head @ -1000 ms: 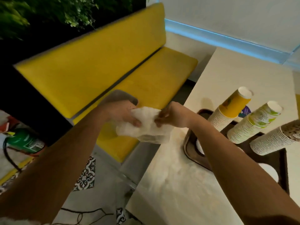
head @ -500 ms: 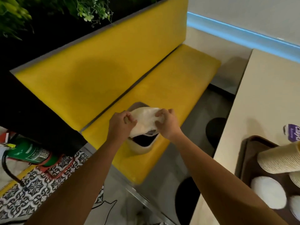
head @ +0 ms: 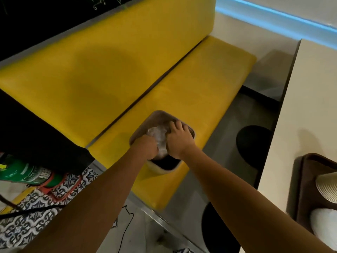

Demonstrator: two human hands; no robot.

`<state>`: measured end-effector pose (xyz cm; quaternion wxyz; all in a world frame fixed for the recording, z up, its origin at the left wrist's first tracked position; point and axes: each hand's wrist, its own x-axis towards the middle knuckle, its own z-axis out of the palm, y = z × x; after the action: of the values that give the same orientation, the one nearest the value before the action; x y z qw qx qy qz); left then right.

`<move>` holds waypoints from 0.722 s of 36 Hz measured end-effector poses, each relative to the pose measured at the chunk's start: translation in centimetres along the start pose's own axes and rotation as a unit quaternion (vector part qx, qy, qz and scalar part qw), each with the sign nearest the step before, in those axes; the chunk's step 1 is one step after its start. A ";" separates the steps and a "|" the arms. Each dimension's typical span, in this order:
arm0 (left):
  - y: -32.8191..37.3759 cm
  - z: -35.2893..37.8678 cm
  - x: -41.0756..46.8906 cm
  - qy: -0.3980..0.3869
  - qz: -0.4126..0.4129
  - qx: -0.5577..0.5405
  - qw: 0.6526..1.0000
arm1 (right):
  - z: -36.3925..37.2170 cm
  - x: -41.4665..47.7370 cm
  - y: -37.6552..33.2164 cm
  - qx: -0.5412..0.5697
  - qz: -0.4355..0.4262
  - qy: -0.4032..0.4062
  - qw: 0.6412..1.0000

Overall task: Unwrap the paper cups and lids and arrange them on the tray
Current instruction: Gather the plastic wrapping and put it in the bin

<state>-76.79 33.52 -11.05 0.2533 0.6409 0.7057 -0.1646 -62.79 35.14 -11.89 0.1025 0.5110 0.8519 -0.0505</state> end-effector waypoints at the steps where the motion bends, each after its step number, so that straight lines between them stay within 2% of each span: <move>1: 0.1 0.0 -0.2 0.012 0.000 0.003 1.000 | -0.1 -0.2 0.1 0.012 -0.001 0.008 1.000; 5: -0.1 0.0 -1.1 0.083 -0.007 -0.032 0.996 | -0.9 -1.7 0.9 0.063 0.018 0.040 0.997; 9: 0.2 -0.9 -3.4 0.186 0.039 -0.097 0.977 | -2.7 -4.9 2.2 0.168 0.057 0.110 0.978; 12: 1.5 -1.8 -6.1 0.257 0.076 -0.153 0.951 | -4.1 -8.3 3.2 0.256 0.082 0.181 0.946; 15: 4.1 -2.4 -9.9 0.310 0.106 -0.204 0.922 | -5.7 -13.6 4.1 0.330 0.103 0.276 0.897; 18: 7.4 -1.4 -14.5 0.315 0.176 -0.272 0.892 | -6.9 -20.3 5.3 0.346 0.135 0.343 0.863; 20: 9.9 0.0 -17.8 0.328 0.205 -0.267 0.883 | -7.0 -25.3 6.5 0.328 0.149 0.364 0.859; 23: 13.7 2.2 -22.2 0.315 0.241 -0.270 0.877 | -6.0 -31.9 7.8 0.330 0.168 0.374 0.850; 26: 17.9 5.6 -26.0 0.246 0.275 -0.261 0.892 | -4.1 -39.1 9.2 0.333 0.200 0.368 0.845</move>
<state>-56.99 11.27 0.84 0.2649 0.7401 0.5584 0.2649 -37.36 6.59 1.16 -0.3867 0.6550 0.6384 -0.1177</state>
